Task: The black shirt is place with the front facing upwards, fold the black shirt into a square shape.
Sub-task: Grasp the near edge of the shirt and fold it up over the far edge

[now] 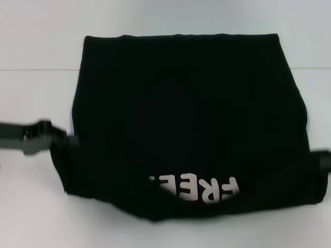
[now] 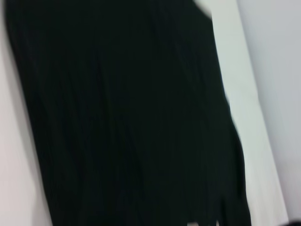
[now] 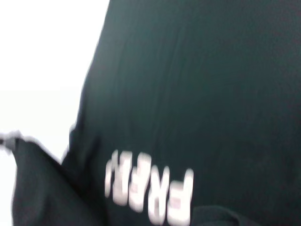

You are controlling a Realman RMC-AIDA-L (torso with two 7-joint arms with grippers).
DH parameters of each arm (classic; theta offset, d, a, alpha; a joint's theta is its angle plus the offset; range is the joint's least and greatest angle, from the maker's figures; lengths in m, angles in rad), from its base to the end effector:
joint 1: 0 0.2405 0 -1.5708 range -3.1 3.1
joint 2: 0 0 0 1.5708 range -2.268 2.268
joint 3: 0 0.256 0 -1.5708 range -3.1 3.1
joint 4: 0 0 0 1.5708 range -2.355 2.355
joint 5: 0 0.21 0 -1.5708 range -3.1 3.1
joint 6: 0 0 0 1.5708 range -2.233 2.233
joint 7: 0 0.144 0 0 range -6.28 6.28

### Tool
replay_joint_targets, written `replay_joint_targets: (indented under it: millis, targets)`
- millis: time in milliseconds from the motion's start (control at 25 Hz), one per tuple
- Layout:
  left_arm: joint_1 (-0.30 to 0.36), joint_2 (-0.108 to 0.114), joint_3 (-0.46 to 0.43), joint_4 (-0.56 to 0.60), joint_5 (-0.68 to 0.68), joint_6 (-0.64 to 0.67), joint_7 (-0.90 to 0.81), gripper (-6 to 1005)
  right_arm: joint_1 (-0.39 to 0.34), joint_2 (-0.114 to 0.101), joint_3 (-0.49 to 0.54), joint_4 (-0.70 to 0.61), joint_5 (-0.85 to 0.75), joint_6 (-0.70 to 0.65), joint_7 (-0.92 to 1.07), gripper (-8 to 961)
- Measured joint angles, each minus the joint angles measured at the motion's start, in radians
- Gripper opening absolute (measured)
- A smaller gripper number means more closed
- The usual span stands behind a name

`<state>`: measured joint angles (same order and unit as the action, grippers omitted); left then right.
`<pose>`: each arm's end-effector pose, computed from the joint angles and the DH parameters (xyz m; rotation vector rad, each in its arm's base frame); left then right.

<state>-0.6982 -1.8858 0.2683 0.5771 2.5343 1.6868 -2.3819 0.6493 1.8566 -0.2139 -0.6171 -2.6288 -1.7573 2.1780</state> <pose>-0.2958 0.3534 0.0770 -2.2137 -2.0049 -0.5201 0.3206 0.3300 0.0971 -2.3325 1.8184 0.4089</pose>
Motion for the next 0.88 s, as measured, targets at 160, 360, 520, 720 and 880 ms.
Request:
replay_joint_targets:
  millis: [160, 360, 520, 720, 880]
  targets:
    - [0.01, -0.01, -0.035, -0.013, -0.099, -0.11, 0.0, 1, -0.034, -0.002, 0.061, 0.05, 0.16, 0.112, 0.035, 134]
    - [0.005, -0.027, -0.033, -0.06, -0.207, -0.247, 0.028, 0, -0.061, 0.015, 0.064, 0.135, 0.324, 0.263, 0.013, 137]
    - [-0.016, -0.051, -0.03, -0.067, -0.241, -0.332, 0.056, 0, -0.048, 0.047, 0.058, 0.141, 0.353, 0.372, -0.017, 140]
    - [-0.042, -0.078, -0.027, -0.079, -0.247, -0.433, 0.094, 0, -0.026, 0.065, 0.054, 0.143, 0.355, 0.454, -0.048, 143]
    - [-0.057, -0.095, -0.027, -0.083, -0.251, -0.52, 0.121, 0, -0.001, 0.079, 0.054, 0.145, 0.363, 0.523, -0.08, 146]
